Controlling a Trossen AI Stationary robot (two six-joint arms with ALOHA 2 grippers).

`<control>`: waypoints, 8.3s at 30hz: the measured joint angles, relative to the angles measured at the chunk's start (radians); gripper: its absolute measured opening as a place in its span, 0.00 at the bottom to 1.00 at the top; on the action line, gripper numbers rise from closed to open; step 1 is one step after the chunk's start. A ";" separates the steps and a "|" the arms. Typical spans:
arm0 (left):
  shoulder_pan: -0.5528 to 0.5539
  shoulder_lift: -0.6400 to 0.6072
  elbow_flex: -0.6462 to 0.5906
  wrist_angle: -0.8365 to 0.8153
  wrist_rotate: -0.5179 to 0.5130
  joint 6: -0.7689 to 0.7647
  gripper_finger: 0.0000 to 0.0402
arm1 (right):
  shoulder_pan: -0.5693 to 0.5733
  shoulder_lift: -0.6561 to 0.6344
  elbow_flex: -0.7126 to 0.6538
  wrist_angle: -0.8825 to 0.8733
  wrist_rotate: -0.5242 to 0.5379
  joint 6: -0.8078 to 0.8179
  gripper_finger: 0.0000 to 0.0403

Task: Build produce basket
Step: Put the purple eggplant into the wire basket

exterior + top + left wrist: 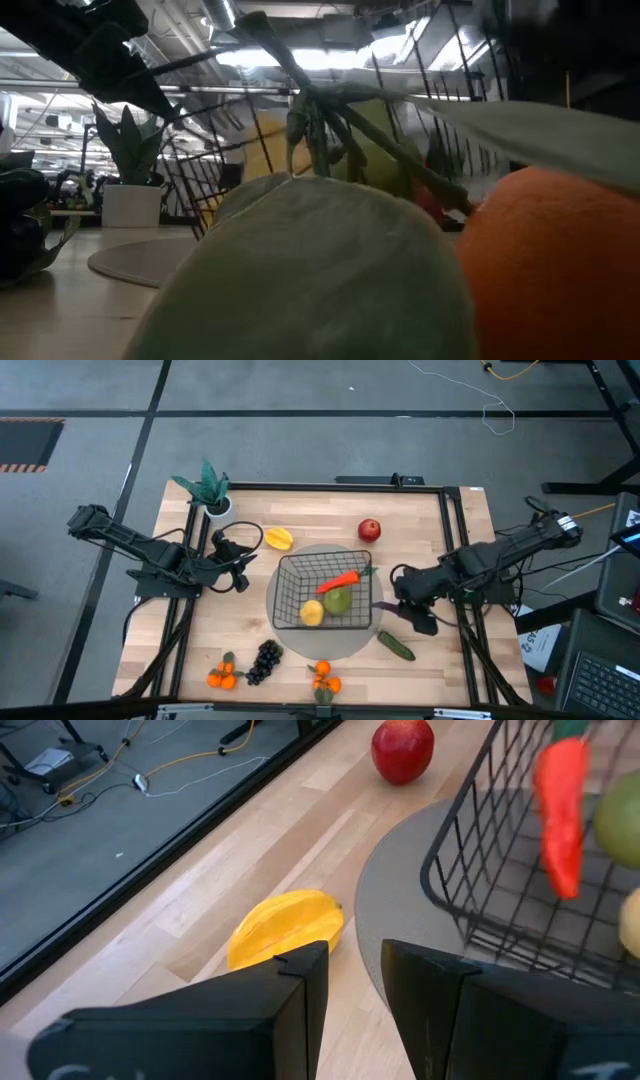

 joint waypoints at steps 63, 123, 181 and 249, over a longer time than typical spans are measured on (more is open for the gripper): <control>0.000 0.000 0.000 -0.007 0.000 0.000 0.21 | -0.051 -0.001 -0.224 0.041 0.429 0.060 0.18; 0.000 0.000 0.000 -0.008 0.000 0.000 0.21 | -0.109 -0.002 -0.024 -0.251 1.571 0.346 0.18; 0.000 0.000 0.000 -0.007 -0.001 0.048 0.21 | -0.344 -0.001 -0.011 0.503 0.291 -0.418 0.18; 0.000 0.000 0.000 -0.007 -0.001 0.049 0.21 | -0.297 0.140 -0.011 0.502 -0.057 -0.294 0.36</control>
